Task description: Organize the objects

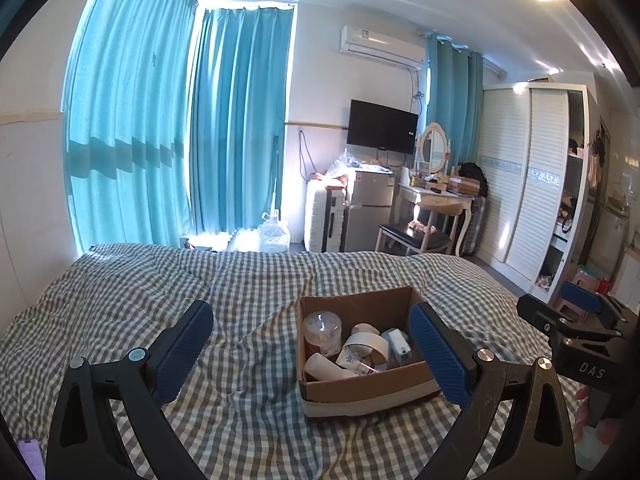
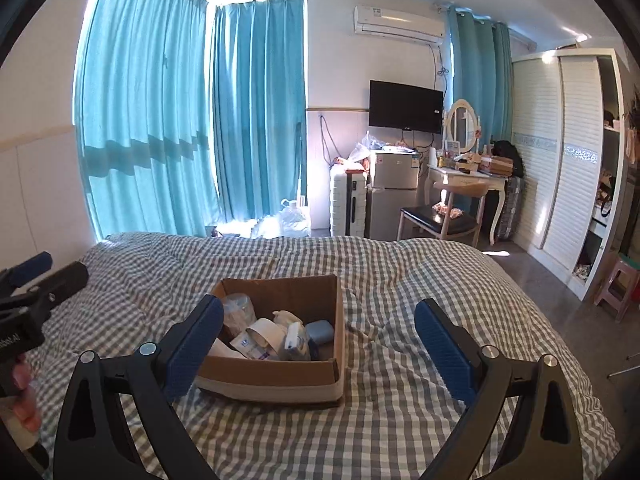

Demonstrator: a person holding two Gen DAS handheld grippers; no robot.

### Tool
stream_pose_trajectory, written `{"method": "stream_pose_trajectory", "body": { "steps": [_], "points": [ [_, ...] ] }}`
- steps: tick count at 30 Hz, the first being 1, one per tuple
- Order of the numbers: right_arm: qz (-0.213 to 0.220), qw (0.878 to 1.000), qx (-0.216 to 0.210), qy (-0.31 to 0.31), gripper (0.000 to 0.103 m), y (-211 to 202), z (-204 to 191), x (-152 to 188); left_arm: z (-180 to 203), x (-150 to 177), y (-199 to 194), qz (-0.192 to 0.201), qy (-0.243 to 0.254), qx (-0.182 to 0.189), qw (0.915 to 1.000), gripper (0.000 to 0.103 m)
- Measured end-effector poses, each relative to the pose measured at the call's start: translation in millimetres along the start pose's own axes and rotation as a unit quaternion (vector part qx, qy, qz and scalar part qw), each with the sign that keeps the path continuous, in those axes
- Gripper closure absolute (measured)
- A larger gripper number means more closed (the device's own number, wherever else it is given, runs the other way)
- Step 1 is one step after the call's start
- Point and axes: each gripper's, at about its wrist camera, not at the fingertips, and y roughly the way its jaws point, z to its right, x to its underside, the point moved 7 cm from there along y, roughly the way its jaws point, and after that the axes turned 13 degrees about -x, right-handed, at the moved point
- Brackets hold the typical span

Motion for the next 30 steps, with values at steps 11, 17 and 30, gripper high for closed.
{"method": "stream_pose_trajectory", "body": {
  "steps": [11,17,30],
  "points": [
    [0.024,0.999,0.02,-0.012,0.006,-6,3,33,9,36,8,-0.017,0.019,-0.006,0.9997,0.002],
    [0.013,0.999,0.024,-0.023,0.006,-3,0,36,7,43,12,-0.026,0.016,-0.007,0.9995,0.002],
    [0.006,0.999,0.022,-0.034,0.006,-1,-10,38,5,49,14,-0.033,0.016,-0.01,0.9993,0.001]
  ]
}}
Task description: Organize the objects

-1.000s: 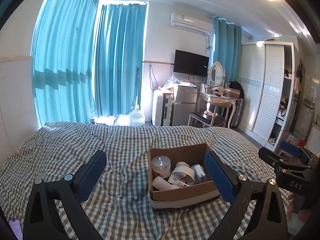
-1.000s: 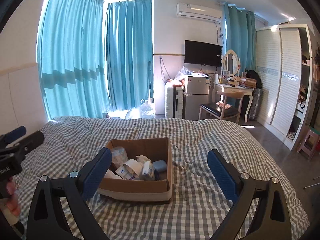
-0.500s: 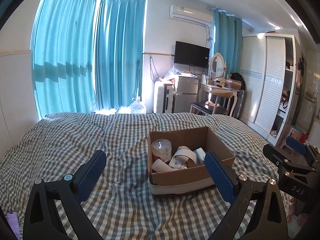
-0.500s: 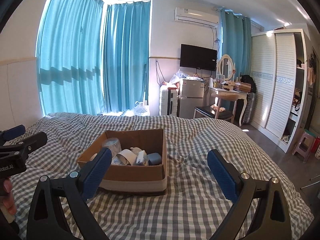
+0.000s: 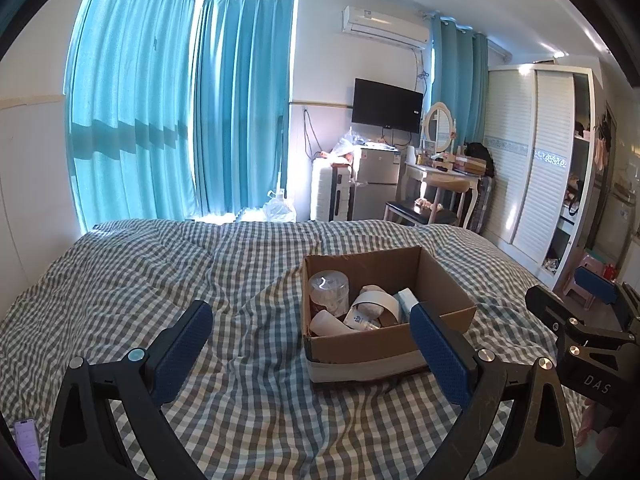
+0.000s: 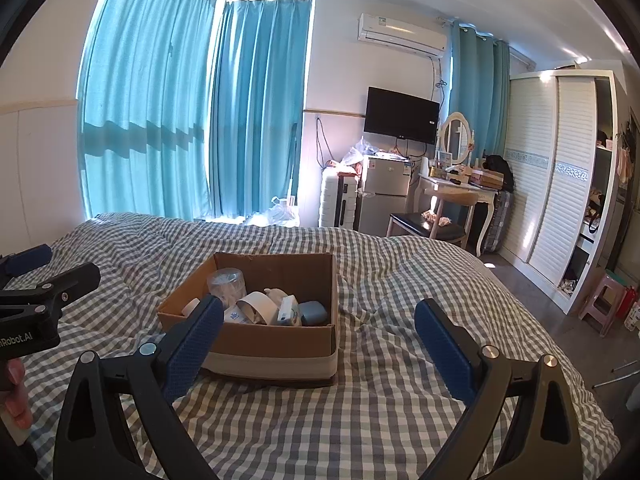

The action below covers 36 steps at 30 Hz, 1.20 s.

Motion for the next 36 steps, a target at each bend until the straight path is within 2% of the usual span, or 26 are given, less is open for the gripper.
{"method": "stream_pose_trajectory", "body": {
  "steps": [36],
  "points": [
    [-0.002,1.0,-0.011,0.004,0.006,3,-10,-3,0,2,0,-0.011,0.003,-0.001,0.9999,0.001]
  ]
}}
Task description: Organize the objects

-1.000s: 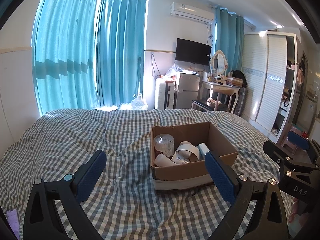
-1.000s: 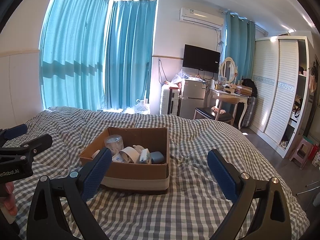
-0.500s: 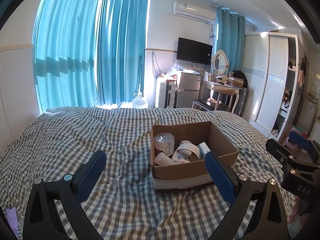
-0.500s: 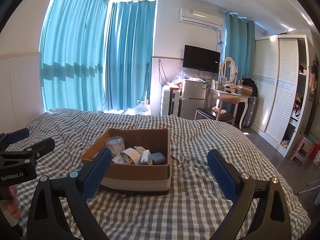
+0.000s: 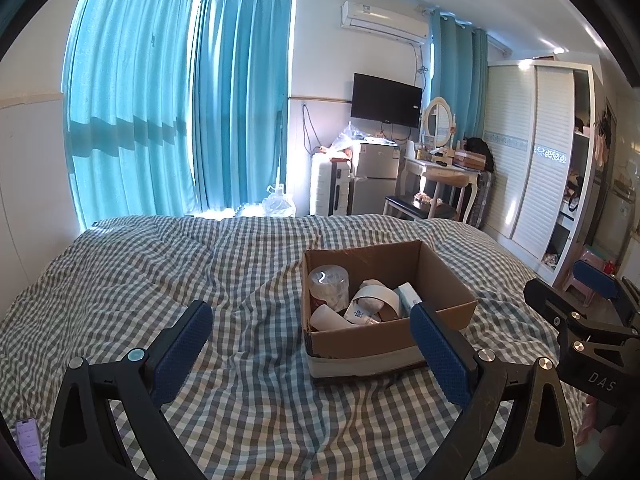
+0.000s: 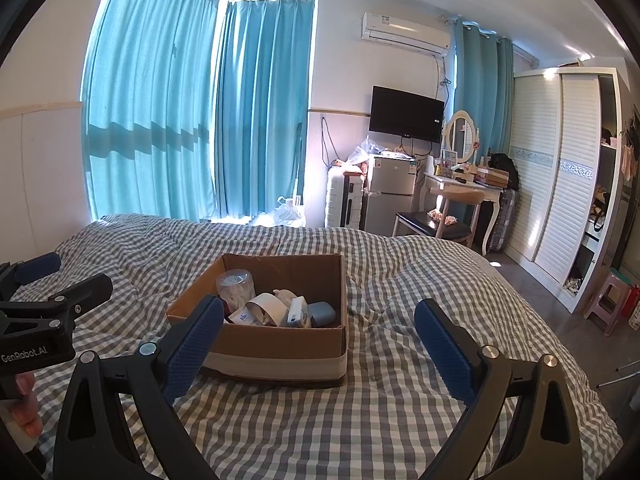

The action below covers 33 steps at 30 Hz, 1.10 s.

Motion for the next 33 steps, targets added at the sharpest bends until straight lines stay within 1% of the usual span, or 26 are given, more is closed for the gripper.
{"method": "stream_pose_trajectory", "body": {
  "steps": [13,29,33],
  "points": [
    [-0.005,1.0,0.003,-0.004,0.006,2.5,-2.1,0.4,-0.4,-1.2,-1.8,0.0,0.0,-0.002,1.0,0.001],
    [-0.01,1.0,0.004,-0.004,0.006,7.1,-4.1,4.2,-4.7,0.0,-1.5,0.002,-0.006,-0.013,0.9999,0.001],
    [-0.012,1.0,0.004,-0.006,0.006,8.5,-5.8,5.9,-4.8,0.8,-0.6,-0.001,-0.006,-0.01,0.9999,0.001]
  ]
}}
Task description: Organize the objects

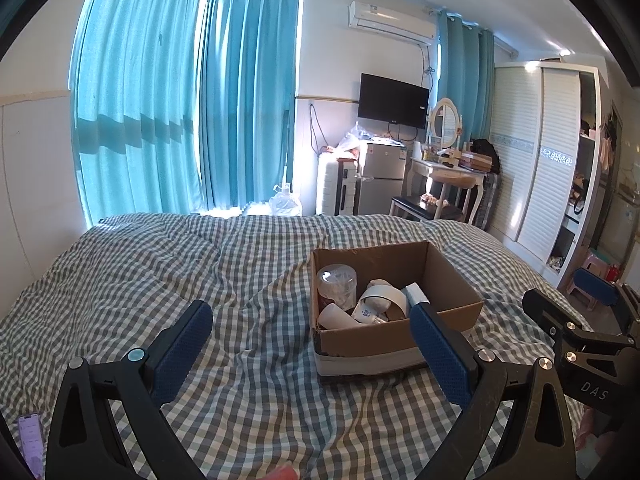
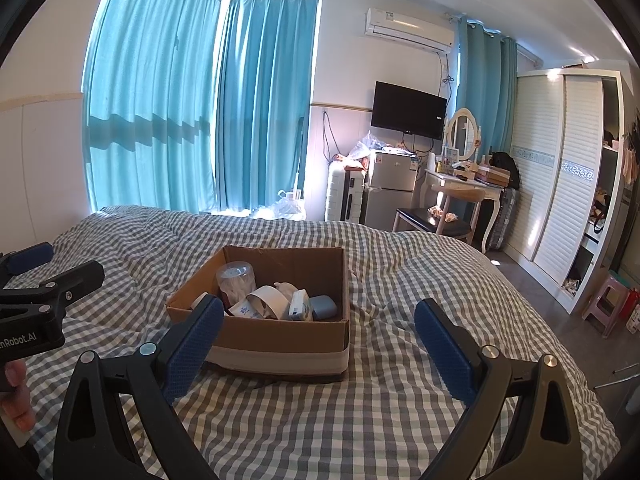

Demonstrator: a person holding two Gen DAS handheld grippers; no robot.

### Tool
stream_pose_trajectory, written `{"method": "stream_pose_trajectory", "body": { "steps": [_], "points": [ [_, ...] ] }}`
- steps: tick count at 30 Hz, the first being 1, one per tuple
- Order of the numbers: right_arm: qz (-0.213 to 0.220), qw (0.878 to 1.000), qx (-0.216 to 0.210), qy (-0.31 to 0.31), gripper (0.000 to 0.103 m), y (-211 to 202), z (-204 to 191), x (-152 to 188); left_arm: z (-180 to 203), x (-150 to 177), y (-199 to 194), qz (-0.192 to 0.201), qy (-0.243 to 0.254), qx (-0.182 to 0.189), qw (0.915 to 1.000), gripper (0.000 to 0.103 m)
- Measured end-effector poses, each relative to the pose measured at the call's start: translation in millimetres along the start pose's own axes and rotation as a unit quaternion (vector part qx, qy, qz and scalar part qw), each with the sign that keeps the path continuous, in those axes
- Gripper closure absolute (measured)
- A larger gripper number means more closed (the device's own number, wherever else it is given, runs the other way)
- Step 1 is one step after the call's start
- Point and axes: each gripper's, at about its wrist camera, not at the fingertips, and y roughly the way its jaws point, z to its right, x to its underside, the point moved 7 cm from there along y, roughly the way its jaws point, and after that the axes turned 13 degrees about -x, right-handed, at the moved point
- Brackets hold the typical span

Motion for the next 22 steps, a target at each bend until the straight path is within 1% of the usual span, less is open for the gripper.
{"method": "stream_pose_trajectory", "body": {
  "steps": [16,20,22],
  "points": [
    [-0.004,1.0,-0.001,0.0,0.006,1.8,-1.3,3.4,-3.5,2.1,2.2,0.0,0.001,0.0,1.0,0.001],
    [-0.004,1.0,0.0,-0.002,0.006,1.9,-2.0,5.6,-6.5,2.0,-0.3,0.008,-0.004,0.002,1.0,0.001],
    [-0.004,1.0,-0.001,-0.002,0.006,2.3,-1.9,6.1,-8.7,0.5,-2.8,0.019,-0.005,-0.007,0.9998,0.001]
  ]
}}
